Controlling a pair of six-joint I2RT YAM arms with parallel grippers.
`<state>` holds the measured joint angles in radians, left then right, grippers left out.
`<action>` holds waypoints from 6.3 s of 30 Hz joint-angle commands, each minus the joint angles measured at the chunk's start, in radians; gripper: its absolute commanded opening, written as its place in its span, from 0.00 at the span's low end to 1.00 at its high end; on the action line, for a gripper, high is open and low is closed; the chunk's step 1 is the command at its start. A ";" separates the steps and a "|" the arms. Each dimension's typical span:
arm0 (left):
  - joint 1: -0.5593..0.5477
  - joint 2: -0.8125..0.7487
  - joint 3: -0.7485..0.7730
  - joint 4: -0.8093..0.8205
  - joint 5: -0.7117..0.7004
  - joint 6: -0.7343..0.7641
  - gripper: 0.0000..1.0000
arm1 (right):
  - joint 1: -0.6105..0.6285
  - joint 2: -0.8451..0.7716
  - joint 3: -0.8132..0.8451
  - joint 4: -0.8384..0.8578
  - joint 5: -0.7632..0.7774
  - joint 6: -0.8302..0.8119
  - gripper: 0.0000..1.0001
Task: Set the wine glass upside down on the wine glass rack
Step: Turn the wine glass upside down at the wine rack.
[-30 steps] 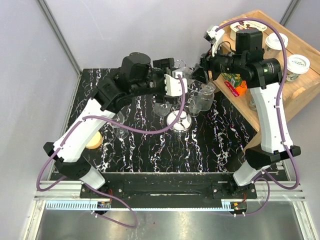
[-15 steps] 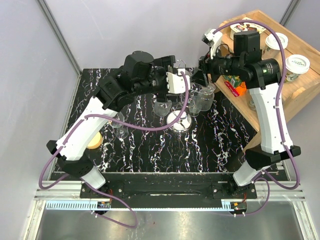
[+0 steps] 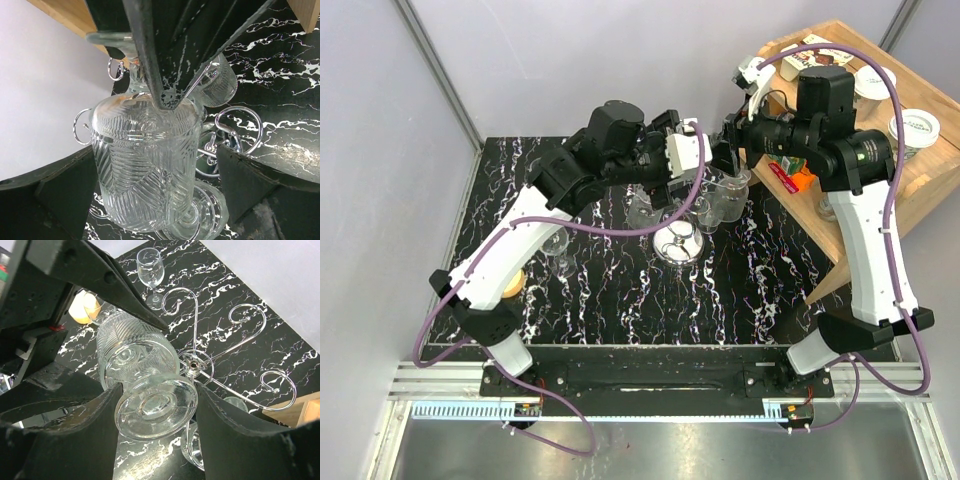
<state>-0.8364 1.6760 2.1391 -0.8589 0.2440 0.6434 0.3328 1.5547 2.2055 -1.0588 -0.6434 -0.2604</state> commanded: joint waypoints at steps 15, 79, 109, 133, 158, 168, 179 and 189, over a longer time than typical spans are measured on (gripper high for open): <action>0.008 0.048 0.087 0.037 -0.015 -0.065 0.80 | 0.020 -0.067 0.000 0.123 -0.010 0.047 0.00; 0.097 -0.094 -0.039 0.148 0.109 -0.136 0.00 | 0.020 -0.096 0.011 0.126 0.139 0.052 0.84; 0.536 -0.433 -0.849 0.934 0.477 -0.473 0.00 | 0.018 -0.002 0.025 0.122 0.215 0.058 0.85; 0.586 -0.213 -1.111 1.611 0.707 -0.627 0.00 | 0.017 0.022 -0.006 0.115 0.215 0.024 0.84; 0.576 -0.021 -0.963 1.645 0.824 -0.604 0.00 | 0.017 0.065 -0.012 0.106 0.217 0.007 0.84; 0.556 0.024 -0.912 1.528 0.830 -0.518 0.00 | 0.017 0.079 -0.010 0.103 0.208 0.006 0.84; 0.551 0.091 -0.834 1.517 0.837 -0.521 0.00 | 0.017 0.088 -0.007 0.095 0.200 -0.005 0.84; 0.551 0.119 -0.857 1.757 0.886 -0.677 0.00 | 0.017 0.085 -0.020 0.091 0.203 -0.017 0.84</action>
<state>-0.2966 1.7905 1.2507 0.6441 1.1080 0.0628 0.3489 1.6512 2.1834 -0.9749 -0.4305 -0.2642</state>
